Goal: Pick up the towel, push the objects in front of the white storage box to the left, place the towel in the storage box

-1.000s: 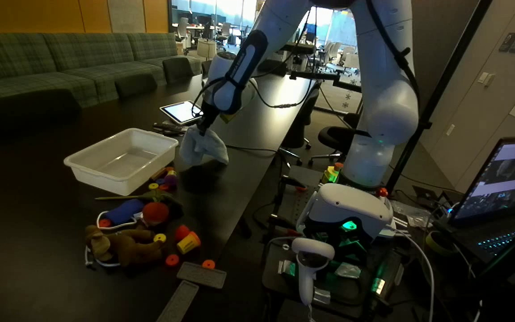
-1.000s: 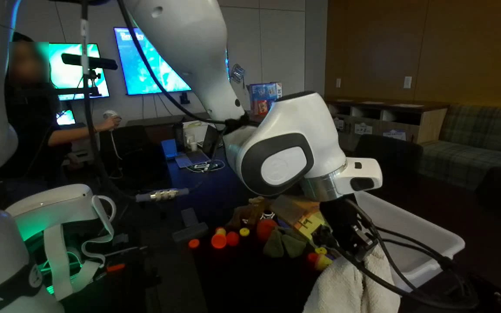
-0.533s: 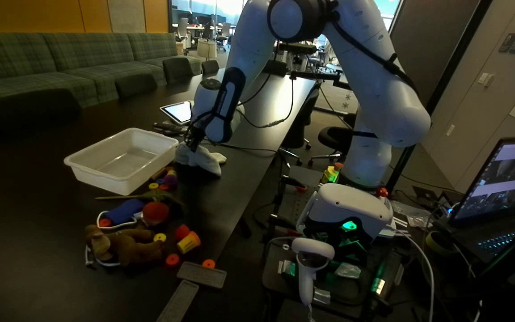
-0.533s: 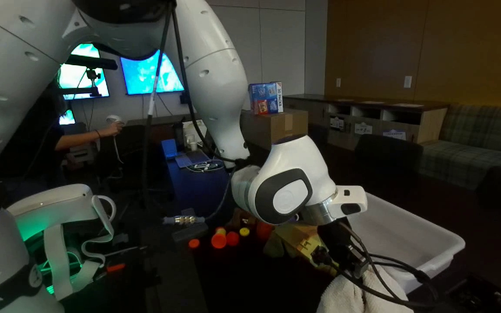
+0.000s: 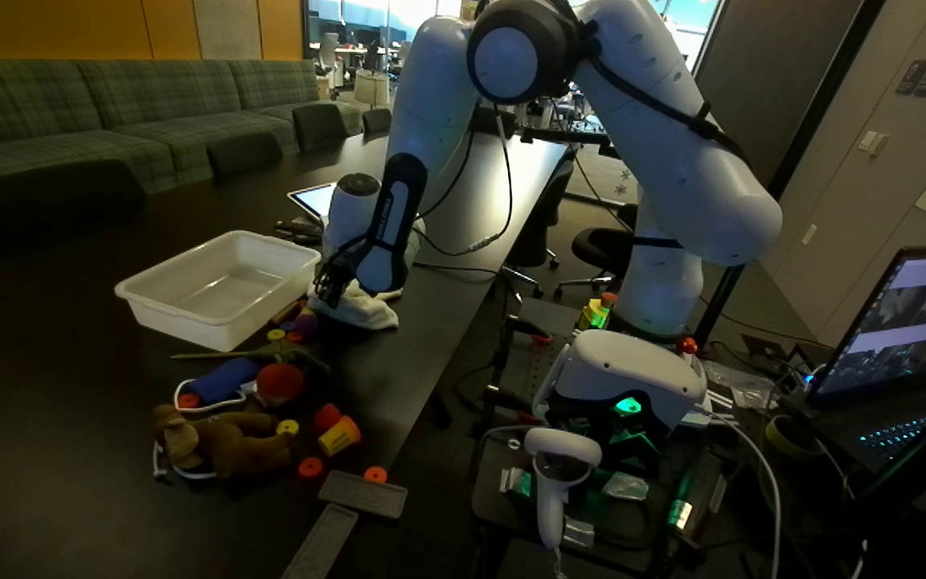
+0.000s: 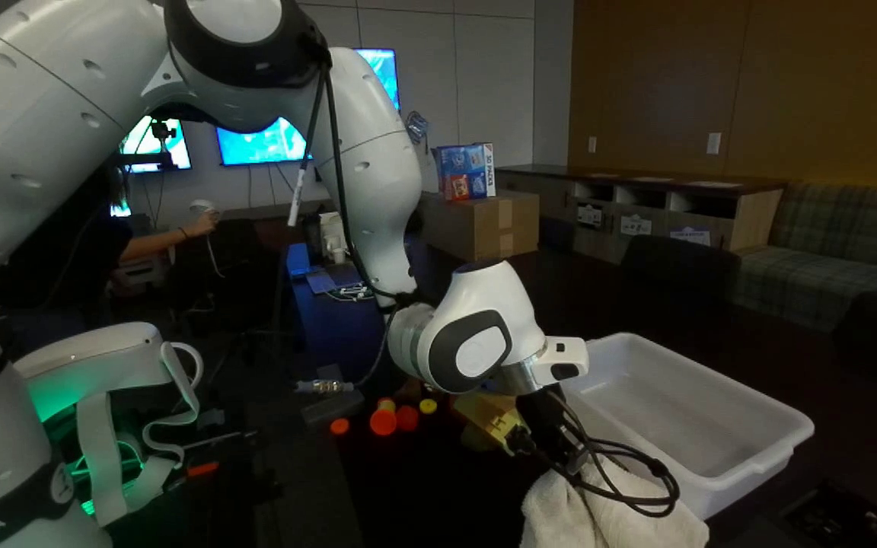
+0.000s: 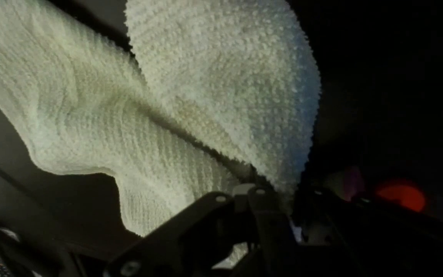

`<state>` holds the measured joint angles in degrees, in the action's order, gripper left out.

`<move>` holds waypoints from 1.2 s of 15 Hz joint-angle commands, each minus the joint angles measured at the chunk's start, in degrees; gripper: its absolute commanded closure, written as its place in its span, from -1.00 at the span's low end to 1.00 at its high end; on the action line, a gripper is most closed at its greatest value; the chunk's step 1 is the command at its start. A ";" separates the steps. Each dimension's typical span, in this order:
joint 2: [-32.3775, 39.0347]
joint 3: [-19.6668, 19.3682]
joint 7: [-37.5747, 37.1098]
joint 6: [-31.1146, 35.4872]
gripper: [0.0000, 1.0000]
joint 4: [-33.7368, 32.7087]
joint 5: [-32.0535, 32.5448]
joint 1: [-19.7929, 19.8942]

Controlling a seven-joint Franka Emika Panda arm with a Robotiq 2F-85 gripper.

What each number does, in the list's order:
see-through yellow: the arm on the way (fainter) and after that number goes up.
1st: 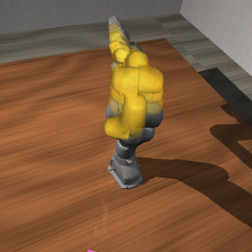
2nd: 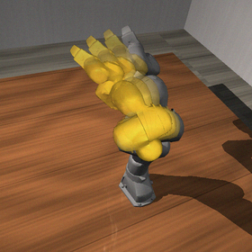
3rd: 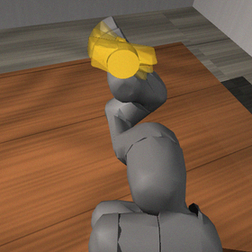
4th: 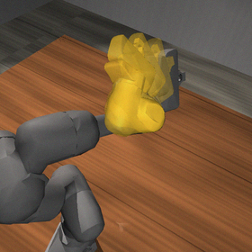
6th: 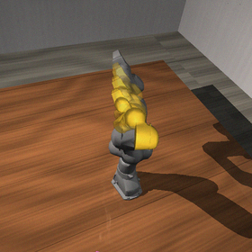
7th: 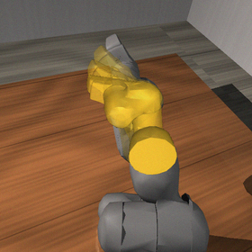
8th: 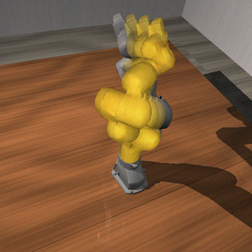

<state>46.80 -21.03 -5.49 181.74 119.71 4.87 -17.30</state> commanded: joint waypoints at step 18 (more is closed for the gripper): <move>-3.84 14.64 -0.51 13.98 0.86 4.54 -8.81 -10.93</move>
<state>47.19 -10.08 -7.12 193.47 120.75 -1.92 -28.95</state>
